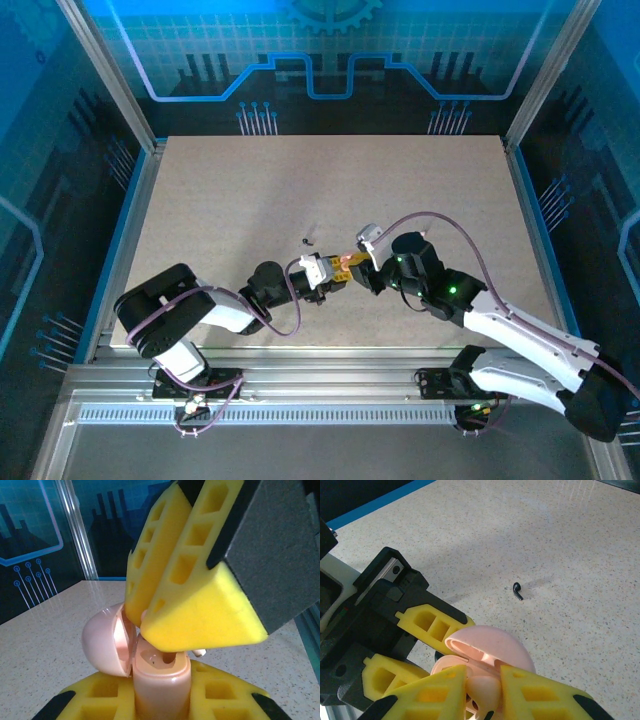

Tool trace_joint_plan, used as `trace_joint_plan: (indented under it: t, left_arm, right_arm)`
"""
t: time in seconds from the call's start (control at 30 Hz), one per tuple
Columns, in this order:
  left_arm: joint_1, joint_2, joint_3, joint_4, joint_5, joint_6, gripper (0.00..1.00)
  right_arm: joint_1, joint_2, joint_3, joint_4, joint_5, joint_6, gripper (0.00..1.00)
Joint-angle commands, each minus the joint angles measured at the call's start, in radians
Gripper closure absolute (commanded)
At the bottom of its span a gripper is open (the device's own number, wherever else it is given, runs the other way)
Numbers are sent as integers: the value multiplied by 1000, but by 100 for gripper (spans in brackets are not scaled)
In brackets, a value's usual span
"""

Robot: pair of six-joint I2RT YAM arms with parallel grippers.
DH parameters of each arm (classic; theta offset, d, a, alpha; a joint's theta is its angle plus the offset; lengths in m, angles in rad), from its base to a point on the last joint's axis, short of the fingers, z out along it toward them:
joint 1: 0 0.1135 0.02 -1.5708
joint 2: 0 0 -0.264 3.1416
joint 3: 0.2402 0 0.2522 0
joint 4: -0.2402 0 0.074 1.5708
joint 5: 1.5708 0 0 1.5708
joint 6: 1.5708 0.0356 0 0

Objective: Insert the wireless bluetooth earbuds into the charging case

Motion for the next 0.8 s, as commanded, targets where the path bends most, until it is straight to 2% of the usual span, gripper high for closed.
trace_joint_plan:
  t: [0.0,0.23,0.77]
  left_arm:
    - [-9,-7,23,50,1,-20,83]
    - [-10,-8,30,50,17,-55,83]
    - [-13,-28,25,50,23,-72,83]
  right_arm:
    - [11,-53,23,-1,14,0,77]
    - [10,-130,0,41,4,10,76]
    - [9,-58,-15,122,-23,9,76]
